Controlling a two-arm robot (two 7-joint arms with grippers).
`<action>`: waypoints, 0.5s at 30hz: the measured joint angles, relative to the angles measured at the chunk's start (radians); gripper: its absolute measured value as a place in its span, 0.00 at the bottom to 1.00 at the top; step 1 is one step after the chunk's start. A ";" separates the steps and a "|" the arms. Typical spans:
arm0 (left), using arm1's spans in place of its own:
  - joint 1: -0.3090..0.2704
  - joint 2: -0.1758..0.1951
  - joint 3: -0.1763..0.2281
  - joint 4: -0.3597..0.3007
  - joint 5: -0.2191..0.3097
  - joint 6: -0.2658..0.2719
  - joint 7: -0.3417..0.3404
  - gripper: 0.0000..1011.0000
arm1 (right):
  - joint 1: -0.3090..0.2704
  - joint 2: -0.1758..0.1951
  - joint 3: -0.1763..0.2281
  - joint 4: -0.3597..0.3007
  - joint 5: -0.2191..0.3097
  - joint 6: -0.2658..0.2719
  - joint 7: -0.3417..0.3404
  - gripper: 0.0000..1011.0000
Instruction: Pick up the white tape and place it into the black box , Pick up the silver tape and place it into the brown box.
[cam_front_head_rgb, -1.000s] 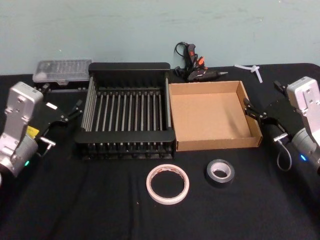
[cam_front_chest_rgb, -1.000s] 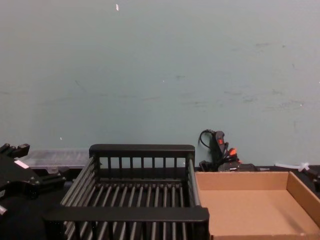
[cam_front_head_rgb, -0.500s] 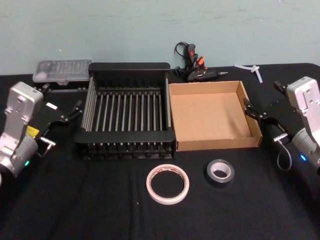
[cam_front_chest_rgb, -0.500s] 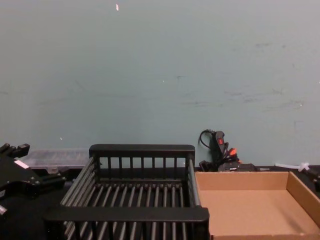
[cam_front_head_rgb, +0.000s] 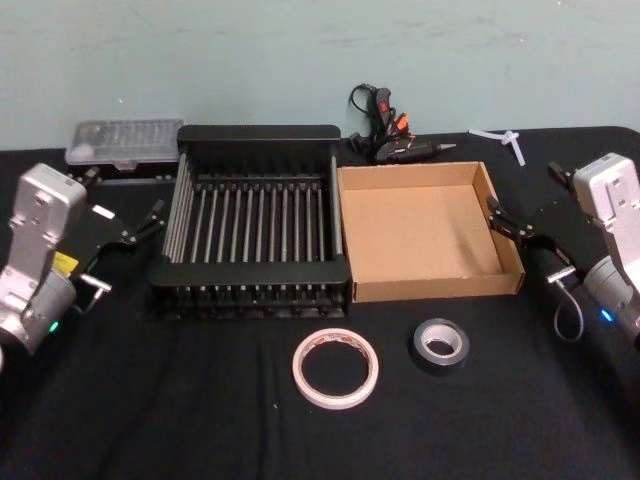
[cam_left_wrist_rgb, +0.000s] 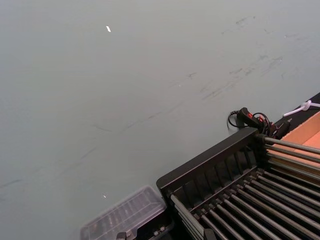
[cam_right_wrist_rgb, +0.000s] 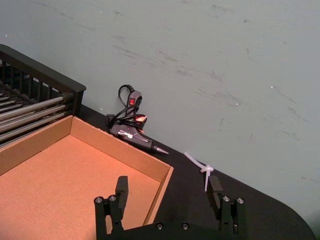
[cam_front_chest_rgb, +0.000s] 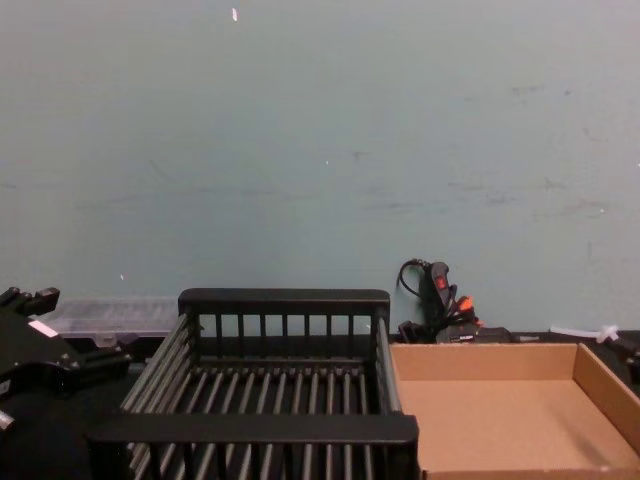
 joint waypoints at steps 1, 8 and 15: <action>0.000 0.000 0.000 0.000 0.000 0.000 0.000 0.99 | 0.000 0.000 0.000 0.000 0.000 0.000 0.000 0.99; 0.000 0.000 0.000 0.000 0.000 0.000 0.000 0.99 | 0.000 0.000 0.000 0.000 0.000 0.000 0.000 0.99; 0.000 0.000 0.000 0.000 0.000 0.000 0.000 0.99 | 0.000 0.000 0.000 0.000 0.000 0.000 0.000 0.99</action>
